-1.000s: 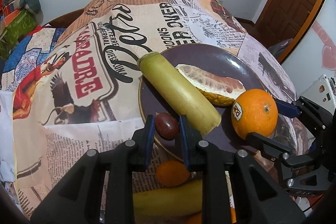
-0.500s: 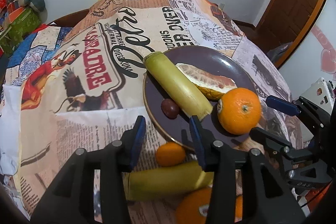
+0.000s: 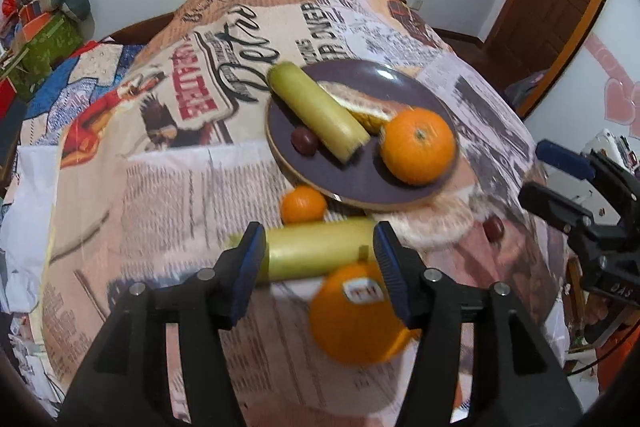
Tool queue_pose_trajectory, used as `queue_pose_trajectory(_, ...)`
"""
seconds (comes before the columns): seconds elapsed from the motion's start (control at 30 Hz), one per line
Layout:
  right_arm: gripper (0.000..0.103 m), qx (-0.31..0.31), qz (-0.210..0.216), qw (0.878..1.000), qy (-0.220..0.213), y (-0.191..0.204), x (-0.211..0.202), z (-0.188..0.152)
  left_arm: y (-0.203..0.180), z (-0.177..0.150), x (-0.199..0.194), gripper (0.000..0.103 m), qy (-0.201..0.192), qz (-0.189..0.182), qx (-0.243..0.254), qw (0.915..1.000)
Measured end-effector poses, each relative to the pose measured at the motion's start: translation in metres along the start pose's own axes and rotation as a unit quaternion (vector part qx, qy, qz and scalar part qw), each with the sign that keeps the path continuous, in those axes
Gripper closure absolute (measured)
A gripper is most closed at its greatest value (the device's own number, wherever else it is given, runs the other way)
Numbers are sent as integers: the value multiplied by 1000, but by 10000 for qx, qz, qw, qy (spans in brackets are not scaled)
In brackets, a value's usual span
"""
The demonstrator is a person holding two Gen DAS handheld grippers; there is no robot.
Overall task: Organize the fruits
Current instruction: 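Grasp the large Dole-sticker orange with the left gripper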
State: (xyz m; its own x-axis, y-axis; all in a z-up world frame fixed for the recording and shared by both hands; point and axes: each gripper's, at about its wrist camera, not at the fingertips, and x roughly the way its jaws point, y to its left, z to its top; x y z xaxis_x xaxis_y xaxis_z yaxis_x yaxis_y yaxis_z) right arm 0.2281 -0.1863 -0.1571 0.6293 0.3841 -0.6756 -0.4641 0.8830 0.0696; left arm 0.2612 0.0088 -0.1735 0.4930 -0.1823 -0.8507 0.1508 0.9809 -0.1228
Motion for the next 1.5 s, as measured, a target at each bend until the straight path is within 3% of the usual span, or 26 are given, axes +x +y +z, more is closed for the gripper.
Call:
queue_pose_trajectory(0.2,35,-3,-9,9999,105,-3,-6,-17,-14,-21,1,36,151,-43,77,9998)
queue_pose_trajectory(0.53,35,68,51,9993,358,-6,-7,-40,-19,-33,9,35,402,-250,-190,9987)
queue_pose_trajectory(0.7,35,-4,102,9990,424,-3,-1,-41,-25,-38,17,33,448,-108,-51,9989)
queue_pose_trajectory(1.0,35,59,416,9970,645,0,32,-31,-13,-40,25,34,375,-481,-287,9977)
queue_pose_trajectory(1.23,35,-291,394,9946,920,7,61,-26,-2,-48,12,34,261,-180,-148,9994)
queue_pose_trajectory(1.5,32,-244,777,9910,1064,7,73,-24,30,-53,5,34,258,-73,-397,9989)
